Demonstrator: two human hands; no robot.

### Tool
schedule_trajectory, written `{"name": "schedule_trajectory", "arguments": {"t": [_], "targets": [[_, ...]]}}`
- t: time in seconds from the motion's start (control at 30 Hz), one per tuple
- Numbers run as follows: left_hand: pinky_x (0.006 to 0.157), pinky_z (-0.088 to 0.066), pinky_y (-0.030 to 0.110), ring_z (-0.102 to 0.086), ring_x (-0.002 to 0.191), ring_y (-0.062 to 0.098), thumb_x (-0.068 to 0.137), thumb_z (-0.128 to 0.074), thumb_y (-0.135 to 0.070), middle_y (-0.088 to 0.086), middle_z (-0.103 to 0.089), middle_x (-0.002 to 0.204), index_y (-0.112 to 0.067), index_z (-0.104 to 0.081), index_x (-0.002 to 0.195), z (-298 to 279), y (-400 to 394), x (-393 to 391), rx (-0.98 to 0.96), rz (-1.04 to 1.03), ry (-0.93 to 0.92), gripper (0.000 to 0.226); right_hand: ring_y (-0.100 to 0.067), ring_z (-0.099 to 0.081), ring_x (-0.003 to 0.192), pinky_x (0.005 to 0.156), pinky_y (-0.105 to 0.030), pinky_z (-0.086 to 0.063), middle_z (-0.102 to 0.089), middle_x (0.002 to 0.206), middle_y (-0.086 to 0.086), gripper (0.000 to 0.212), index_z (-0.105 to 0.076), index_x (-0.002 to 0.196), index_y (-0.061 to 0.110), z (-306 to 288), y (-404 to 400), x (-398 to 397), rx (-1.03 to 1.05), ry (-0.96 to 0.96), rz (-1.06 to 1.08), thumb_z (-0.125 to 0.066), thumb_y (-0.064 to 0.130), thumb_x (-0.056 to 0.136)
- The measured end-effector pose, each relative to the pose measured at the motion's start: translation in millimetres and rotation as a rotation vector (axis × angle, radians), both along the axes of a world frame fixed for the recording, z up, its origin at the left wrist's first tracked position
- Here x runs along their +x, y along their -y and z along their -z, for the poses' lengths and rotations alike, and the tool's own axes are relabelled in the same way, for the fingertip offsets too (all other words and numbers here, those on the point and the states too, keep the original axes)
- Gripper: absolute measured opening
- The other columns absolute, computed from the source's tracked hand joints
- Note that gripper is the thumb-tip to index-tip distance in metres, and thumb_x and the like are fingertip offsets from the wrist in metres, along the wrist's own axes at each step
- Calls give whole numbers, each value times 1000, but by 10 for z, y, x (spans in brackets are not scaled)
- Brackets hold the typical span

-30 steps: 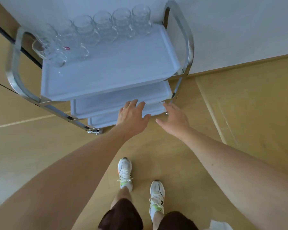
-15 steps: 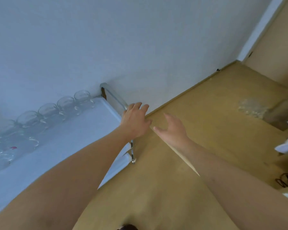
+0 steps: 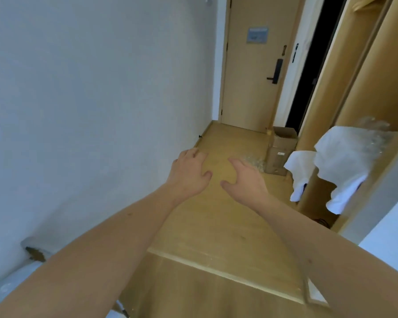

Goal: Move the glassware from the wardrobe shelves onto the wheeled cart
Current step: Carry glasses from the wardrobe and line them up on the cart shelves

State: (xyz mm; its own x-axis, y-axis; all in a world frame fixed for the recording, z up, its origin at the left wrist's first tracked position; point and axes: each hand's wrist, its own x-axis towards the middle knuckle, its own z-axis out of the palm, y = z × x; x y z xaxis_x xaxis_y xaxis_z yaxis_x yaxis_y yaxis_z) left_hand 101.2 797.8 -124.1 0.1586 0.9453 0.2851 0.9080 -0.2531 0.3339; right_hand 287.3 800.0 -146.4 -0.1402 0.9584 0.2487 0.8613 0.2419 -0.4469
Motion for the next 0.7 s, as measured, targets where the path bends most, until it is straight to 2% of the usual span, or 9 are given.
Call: {"name": "schedule_trajectory", "arguments": {"t": [0.17, 0.27, 0.37, 0.6, 0.7], "targets": [[112, -36, 45, -33, 142, 30, 93, -62, -38, 10, -38, 155, -18, -42, 151, -333, -917, 536, 81, 99, -43, 64, -30, -40, 137, 108, -40, -38, -45, 151, -3, 72, -40, 152, 18, -228, -769, 533, 80, -16, 116, -66, 40, 88], [116, -32, 48, -28, 146, 30, 95, -60, -40, 11, -34, 159, -18, -37, 154, -525, -1496, 895, 102, 145, -45, 67, -29, -33, 144, 110, -41, -35, -37, 158, -3, 76, -35, 155, 21, -357, -1281, 853, 93, -23, 166, -66, 42, 89], [114, -35, 49, -31, 144, 31, 94, -60, -43, 10, -37, 157, -19, -38, 153, -669, -2064, 1236, 138, 189, -86, 67, -28, -28, 148, 115, -42, -33, -32, 162, -4, 78, -32, 156, 22, -542, -1815, 1153, 123, -36, 205, -66, 42, 89], [115, -33, 51, -31, 143, 31, 94, -60, -44, 12, -37, 156, -16, -41, 151, -872, -3188, 1797, 171, 283, -66, 66, -26, -35, 142, 111, -41, -40, -40, 155, 1, 74, -38, 152, 22, -793, -2758, 1628, 169, 20, 279, -67, 45, 87], [114, -35, 49, -35, 140, 32, 94, -60, -45, 11, -40, 154, -20, -41, 151, -894, -3566, 1945, 181, 323, -63, 65, -27, -33, 144, 113, -39, -35, -38, 157, 1, 77, -35, 155, 24, -799, -3056, 1770, 163, -2, 326, -67, 43, 88]]}}
